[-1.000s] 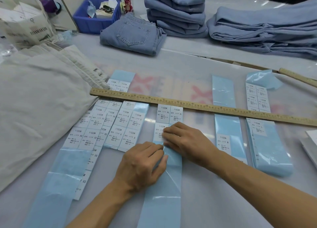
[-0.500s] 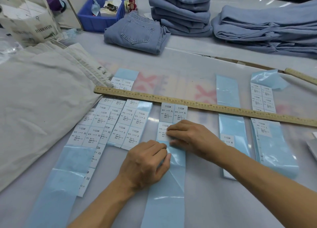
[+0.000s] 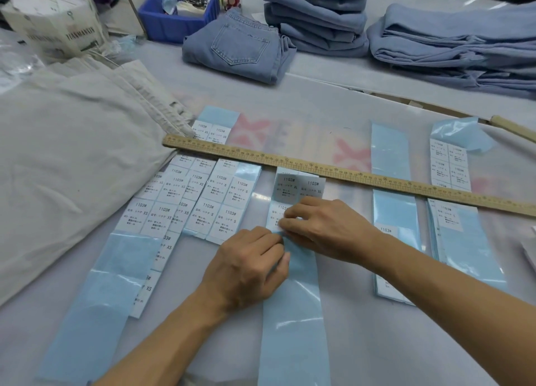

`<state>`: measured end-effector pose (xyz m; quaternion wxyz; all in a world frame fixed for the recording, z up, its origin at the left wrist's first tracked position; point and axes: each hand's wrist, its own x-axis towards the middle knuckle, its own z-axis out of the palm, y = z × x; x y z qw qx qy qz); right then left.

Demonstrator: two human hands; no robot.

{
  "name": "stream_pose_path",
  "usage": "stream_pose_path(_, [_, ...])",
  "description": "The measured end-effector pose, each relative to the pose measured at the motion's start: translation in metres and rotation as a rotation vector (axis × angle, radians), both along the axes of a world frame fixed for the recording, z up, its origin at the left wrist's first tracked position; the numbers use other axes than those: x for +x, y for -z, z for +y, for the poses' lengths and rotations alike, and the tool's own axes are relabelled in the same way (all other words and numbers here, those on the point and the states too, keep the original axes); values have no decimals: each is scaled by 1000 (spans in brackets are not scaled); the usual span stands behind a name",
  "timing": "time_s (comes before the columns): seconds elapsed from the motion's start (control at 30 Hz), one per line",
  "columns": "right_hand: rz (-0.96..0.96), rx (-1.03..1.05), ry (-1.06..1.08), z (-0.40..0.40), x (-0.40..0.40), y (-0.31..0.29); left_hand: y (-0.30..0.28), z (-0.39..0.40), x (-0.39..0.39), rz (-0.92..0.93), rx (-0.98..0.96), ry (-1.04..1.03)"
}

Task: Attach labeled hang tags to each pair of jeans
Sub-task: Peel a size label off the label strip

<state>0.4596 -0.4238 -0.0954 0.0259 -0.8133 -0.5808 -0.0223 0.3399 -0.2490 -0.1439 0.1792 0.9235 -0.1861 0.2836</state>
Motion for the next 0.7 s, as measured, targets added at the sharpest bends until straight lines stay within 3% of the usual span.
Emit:
stream_pose_path(0.13, [-35, -146, 13, 5, 0, -4, 0, 1, 0, 1, 0, 9])
stream_pose_path(0.27, [-37, -104, 4, 10, -1, -8, -1, 1, 0, 3, -1, 7])
stream_pose_path(0.4, [144, 118, 130, 12, 1, -5, -2, 1, 0, 8, -5, 13])
stream_pose_path(0.53, [396, 384, 403, 20, 3, -7, -4, 1, -2, 48, 3, -2])
stream_pose_path(0.7, [539, 681, 817, 21, 15, -25, -6, 0, -2, 72, 17, 5])
